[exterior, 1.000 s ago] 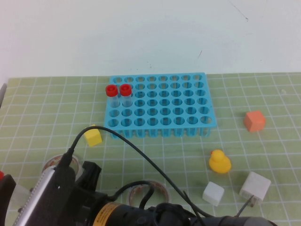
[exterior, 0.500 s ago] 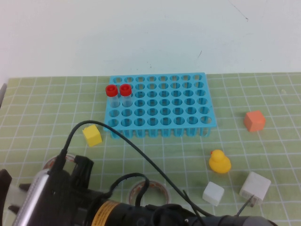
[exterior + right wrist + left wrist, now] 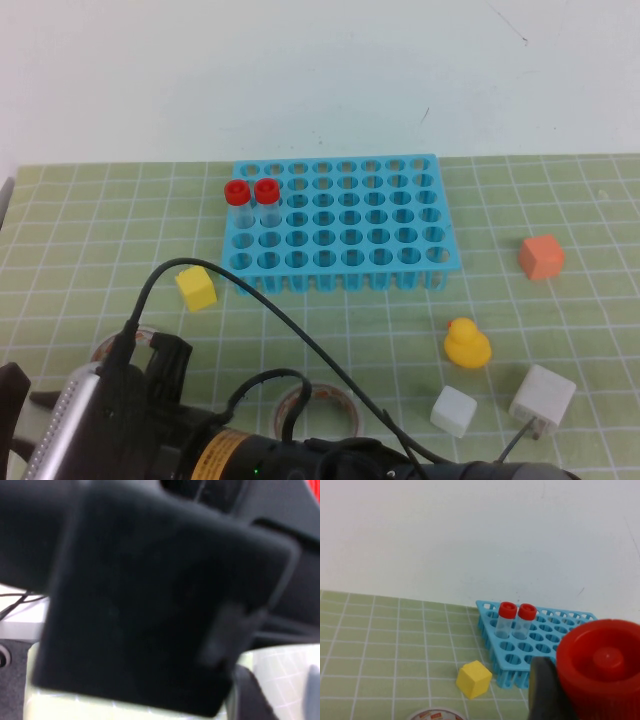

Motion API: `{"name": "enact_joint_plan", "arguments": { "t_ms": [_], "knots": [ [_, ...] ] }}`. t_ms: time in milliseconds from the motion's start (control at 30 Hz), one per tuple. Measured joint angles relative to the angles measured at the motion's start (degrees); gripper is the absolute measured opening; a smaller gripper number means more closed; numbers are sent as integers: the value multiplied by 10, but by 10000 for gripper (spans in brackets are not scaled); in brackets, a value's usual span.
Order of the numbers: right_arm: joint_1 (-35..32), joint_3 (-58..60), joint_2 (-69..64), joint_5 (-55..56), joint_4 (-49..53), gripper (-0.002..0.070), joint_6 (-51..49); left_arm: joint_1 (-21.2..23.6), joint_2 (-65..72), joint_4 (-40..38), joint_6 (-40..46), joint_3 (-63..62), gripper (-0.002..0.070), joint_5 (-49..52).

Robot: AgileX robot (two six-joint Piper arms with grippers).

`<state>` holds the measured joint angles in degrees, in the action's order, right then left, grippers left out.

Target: Place the test tubes

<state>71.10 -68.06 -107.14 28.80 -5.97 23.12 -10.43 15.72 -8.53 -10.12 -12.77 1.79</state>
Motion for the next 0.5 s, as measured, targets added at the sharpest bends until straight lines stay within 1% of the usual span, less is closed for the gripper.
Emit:
{"name": "enact_joint_plan", "arguments": {
  "t_ms": [133, 333, 500],
  "knots": [
    [1, -1, -6, 1, 0, 235, -2, 0, -1, -2, -7, 0, 318, 6],
    [2, -1, -17, 5, -29, 235, -4, 0, -1, 3, 12, 1, 308, 25],
    [6, -4, -17, -23, -54, 244, -4, 0, -1, 4, 31, 1, 308, 36]
  ]
}}
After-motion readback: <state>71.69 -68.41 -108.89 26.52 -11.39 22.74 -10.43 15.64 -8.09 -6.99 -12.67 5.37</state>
